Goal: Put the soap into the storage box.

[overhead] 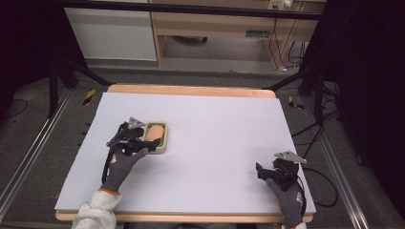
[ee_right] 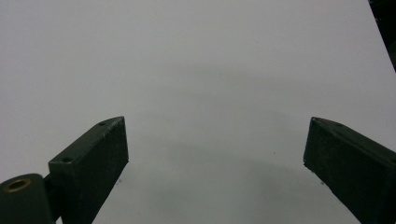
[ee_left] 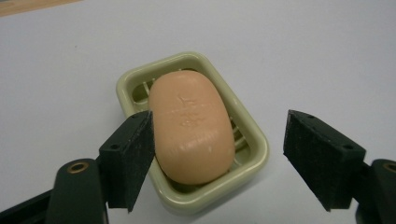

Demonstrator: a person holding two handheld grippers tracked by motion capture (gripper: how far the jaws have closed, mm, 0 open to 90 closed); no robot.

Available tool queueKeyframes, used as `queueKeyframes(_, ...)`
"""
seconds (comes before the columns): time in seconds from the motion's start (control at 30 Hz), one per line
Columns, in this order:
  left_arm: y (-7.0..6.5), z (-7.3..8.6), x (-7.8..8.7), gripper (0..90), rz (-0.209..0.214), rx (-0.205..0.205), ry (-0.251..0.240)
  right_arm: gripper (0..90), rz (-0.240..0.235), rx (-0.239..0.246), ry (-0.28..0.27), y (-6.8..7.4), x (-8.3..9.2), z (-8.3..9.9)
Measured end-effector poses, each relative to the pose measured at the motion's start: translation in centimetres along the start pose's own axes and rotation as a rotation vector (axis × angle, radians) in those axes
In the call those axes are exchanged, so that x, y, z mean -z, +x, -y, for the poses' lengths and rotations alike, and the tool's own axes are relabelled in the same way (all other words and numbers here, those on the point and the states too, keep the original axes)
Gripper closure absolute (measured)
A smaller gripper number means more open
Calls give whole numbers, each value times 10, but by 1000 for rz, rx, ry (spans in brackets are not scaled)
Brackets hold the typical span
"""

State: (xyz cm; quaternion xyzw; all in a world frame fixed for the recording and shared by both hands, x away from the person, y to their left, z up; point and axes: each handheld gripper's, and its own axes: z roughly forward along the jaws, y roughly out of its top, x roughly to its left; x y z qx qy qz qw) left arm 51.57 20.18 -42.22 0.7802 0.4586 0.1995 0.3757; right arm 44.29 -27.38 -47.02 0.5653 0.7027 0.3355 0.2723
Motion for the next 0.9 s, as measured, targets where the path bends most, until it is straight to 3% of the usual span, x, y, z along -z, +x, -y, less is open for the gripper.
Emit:
queueKeyframes(0.17, -5, 11, 11, 237, 22, -16, -11, 66, 9, -2, 2, -3, 0, 1)
queueKeyframes(0.43, -7, 36, 19, 233, 12, -22, -9, 59, 34, -15, 10, -8, 2, 2)
queueKeyframes(0.57, -5, 47, 25, 234, 14, -5, -16, 59, 49, -13, 10, -12, 3, 4)
queueKeyframes(0.77, 2, 67, 30, 234, 0, 12, -4, 59, 67, -16, 22, -17, 3, 7)
queueKeyframes(0.9, 9, 77, 37, 236, -39, 21, -15, 58, 71, -13, 23, -18, 3, 7)
